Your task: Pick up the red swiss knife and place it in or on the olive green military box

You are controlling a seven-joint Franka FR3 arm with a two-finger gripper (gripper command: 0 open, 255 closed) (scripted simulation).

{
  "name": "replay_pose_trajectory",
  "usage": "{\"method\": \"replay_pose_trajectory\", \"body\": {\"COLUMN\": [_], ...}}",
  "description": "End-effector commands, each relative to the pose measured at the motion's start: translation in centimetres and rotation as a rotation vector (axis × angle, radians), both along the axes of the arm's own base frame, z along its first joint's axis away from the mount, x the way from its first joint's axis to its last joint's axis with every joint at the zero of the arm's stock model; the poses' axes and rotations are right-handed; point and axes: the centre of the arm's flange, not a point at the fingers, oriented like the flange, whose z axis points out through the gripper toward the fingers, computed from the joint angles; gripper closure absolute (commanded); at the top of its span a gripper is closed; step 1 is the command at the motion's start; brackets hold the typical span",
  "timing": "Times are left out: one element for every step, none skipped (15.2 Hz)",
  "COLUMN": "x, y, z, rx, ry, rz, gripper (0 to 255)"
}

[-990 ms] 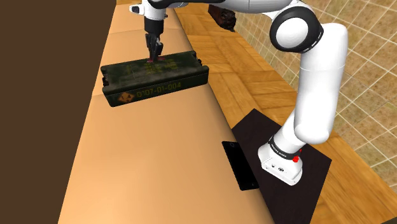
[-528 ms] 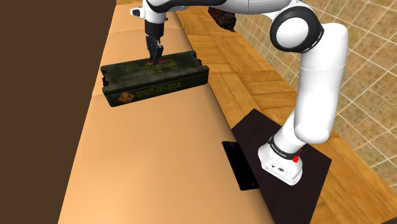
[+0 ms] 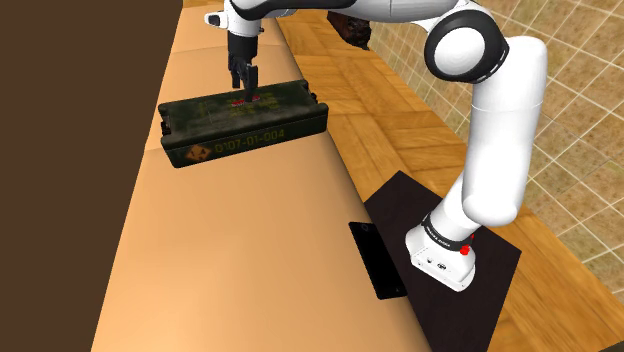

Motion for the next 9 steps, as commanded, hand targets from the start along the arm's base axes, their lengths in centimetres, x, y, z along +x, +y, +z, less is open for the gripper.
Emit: {"method": "replay_pose_trajectory", "body": {"x": [0.1,0.1,0.2,0.2,0.2,0.2,0.2,0.2,0.2], "y": [-0.2,-0.4,-0.5,-0.7,-0.7,-0.7,-0.7,-0.7,-0.7], "z": [1.3,2.6,3.9,4.9,4.9,4.9,4.9,4.9,4.9], "rx": [0.000,0.000,0.000,0.000,0.000,0.000,0.000,0.000,0.000], "ry": [0.000,0.000,0.000,0.000,0.000,0.000,0.000,0.000,0.000], "rz": [0.000,0.000,0.000,0.000,0.000,0.000,0.000,0.000,0.000], "gripper": [0,0,0,0,0,0,0,0,0]}}
